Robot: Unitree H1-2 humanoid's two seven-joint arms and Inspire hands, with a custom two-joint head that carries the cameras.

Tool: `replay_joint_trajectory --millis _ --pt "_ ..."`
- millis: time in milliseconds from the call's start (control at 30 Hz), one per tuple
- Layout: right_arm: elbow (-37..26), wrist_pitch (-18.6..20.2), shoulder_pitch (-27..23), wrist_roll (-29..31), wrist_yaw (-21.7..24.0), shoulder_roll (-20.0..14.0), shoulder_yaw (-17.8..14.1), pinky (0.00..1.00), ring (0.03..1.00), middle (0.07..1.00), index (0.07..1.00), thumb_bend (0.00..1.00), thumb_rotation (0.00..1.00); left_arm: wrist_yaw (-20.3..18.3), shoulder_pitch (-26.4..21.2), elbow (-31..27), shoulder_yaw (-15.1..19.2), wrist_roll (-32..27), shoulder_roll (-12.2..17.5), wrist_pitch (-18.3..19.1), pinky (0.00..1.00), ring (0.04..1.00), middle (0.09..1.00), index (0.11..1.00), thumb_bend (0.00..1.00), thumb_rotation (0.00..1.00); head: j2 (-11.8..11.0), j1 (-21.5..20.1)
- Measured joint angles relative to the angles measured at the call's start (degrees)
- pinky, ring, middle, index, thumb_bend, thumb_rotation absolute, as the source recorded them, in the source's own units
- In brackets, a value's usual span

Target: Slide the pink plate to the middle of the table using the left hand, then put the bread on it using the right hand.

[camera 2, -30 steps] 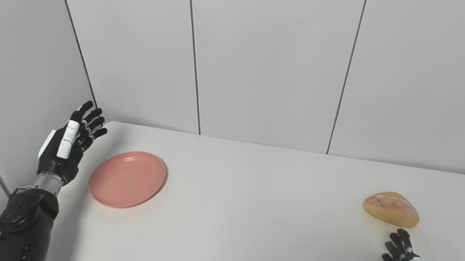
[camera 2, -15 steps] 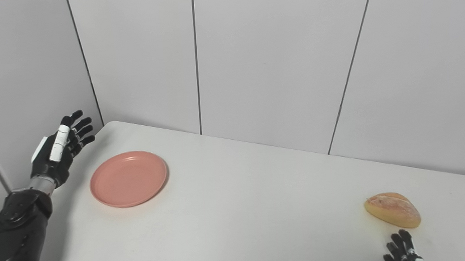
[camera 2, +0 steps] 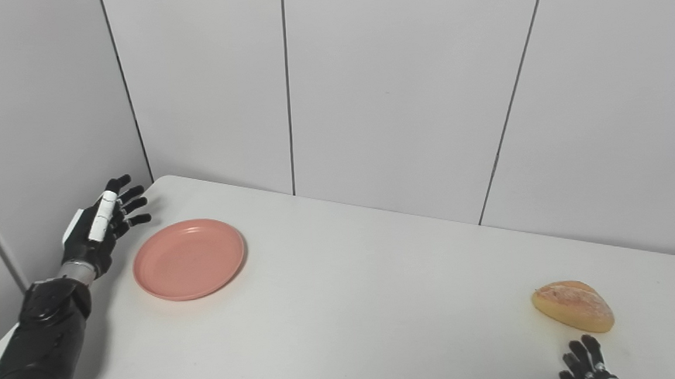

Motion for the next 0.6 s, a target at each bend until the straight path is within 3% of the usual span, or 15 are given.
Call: replay_joint_trajectory --millis 233,600 --pt "-0.3 0.2 0.1 0.3 0.0 0.0 0.1 1.00 0.984 0.977 0.993 0.82 1.00 0.0 -2.1 7.7 -0.1 0.0 -0.3 -3.7 0.77 0.851 0.827 0.866 0.98 0.79 0.3 0.0" --pt "-1.1 1.2 0.7 0.2 0.0 -0.1 0.1 1.00 0.976 0.966 0.998 0.81 1.00 -2.8 -2.4 10.9 0.1 -1.9 -0.3 -4.1 0.83 0.891 0.874 0.912 0.92 0.78 0.9 -0.3"
